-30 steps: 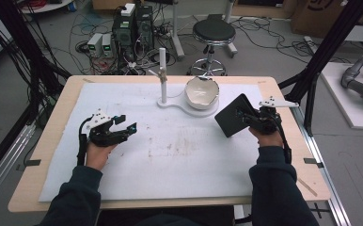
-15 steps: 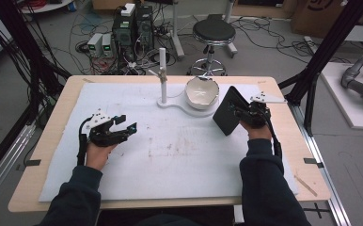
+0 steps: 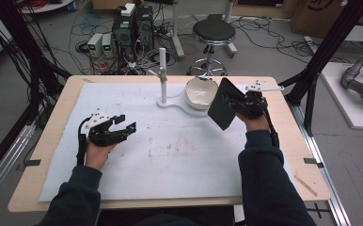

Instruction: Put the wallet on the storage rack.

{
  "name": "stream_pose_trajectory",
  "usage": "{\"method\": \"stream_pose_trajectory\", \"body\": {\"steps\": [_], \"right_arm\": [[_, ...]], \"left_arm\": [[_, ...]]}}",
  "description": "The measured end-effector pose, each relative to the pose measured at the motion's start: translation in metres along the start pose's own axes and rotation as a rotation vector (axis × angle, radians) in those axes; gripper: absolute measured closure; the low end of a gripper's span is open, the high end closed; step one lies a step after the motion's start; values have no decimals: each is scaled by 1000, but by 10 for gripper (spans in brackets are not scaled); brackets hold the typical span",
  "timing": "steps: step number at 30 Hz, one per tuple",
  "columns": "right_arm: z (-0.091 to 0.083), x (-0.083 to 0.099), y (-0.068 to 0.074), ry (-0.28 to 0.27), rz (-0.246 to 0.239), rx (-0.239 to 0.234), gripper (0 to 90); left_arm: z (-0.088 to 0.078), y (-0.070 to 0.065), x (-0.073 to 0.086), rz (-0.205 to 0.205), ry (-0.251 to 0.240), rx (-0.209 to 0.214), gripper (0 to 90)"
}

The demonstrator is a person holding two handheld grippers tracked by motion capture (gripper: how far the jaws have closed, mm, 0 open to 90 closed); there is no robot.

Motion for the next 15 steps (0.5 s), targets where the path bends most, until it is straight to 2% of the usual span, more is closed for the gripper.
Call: {"method": "stream_pose_trajectory", "body": {"steps": [7, 9, 12, 15], "right_arm": [[-2, -48, 18, -31, -57, -63, 748], [0, -59, 20, -33, -95, -73, 748], [7, -70, 20, -29, -132, -128, 748], [14, -78, 20, -53, -198, -163, 747]], "left_arm": [[0, 0, 0, -7, -1, 1, 382], [0, 1, 0, -5, 0, 2, 382], [0, 1, 0, -5, -5, 2, 382], [-1, 1, 0, -11, -3, 2, 382]]}}
Point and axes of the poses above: each handheld gripper's, and its own axes: z roughly forward along the jaws, x roughly out of its underside, y roughly to its left, the point moved 10 cm from there along z, roughly forward along the jaws, and after that the axes turned 13 degrees about z, right-handed, at the moved point
